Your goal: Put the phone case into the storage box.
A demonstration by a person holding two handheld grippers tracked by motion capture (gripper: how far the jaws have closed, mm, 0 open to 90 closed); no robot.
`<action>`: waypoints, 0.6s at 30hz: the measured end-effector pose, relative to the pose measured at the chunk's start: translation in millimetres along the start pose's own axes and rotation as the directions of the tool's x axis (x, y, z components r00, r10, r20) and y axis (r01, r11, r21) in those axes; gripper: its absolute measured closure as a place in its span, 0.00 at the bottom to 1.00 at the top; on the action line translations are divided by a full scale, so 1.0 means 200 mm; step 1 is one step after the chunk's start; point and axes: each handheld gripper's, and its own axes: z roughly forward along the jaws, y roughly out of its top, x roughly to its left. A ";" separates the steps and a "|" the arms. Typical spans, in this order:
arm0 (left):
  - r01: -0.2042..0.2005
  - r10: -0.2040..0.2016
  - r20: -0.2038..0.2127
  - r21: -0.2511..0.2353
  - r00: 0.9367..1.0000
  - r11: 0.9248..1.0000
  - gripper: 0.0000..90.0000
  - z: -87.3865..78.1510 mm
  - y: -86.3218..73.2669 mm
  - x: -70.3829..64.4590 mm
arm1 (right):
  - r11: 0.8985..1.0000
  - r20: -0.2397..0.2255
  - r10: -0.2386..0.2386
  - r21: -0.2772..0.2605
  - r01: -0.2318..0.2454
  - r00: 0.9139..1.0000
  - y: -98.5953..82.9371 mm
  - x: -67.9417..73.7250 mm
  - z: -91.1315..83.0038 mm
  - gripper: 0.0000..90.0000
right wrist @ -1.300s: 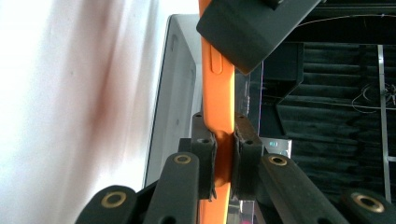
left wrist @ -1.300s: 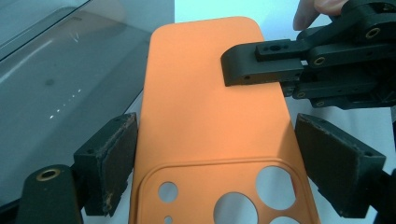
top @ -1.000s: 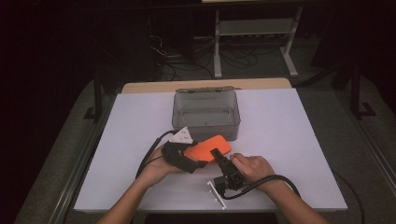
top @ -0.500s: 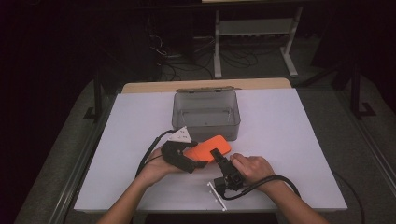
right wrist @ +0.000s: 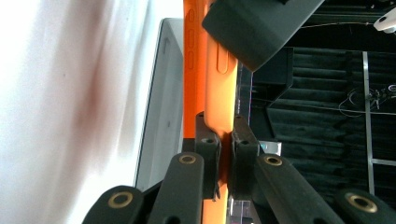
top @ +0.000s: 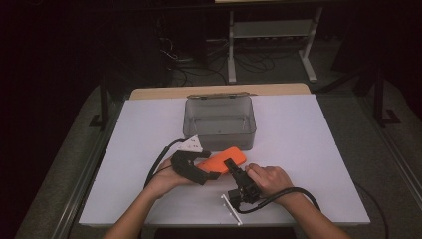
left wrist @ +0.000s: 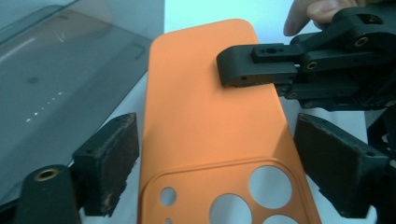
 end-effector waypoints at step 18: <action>0.013 -0.014 -0.030 -0.029 0.999 0.999 0.00 -0.07 -0.02 0.01 | 1.000 -0.006 0.005 0.002 -0.005 1.000 -0.01 0.00 0.00 0.93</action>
